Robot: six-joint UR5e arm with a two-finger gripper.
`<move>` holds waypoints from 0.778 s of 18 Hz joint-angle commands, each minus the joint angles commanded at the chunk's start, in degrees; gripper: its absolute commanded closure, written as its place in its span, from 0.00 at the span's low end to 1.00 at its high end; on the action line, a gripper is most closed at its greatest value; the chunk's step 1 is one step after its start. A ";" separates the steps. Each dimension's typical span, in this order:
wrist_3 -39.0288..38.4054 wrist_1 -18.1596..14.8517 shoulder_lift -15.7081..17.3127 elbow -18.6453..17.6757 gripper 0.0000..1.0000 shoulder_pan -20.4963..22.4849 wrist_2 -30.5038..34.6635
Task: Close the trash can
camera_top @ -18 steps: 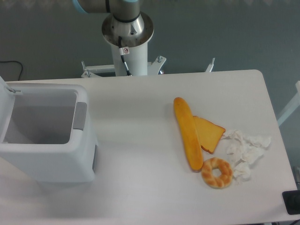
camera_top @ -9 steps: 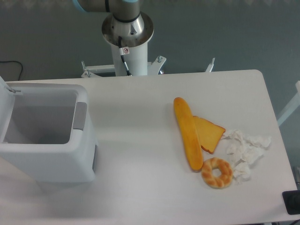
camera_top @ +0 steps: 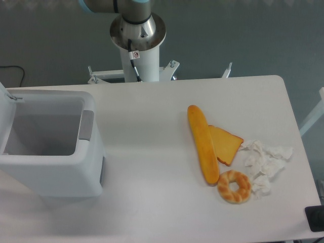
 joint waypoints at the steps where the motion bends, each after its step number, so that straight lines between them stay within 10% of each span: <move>1: -0.09 0.00 -0.35 0.09 0.00 0.00 0.00; 14: 0.17 0.09 -1.23 0.62 0.00 0.35 0.26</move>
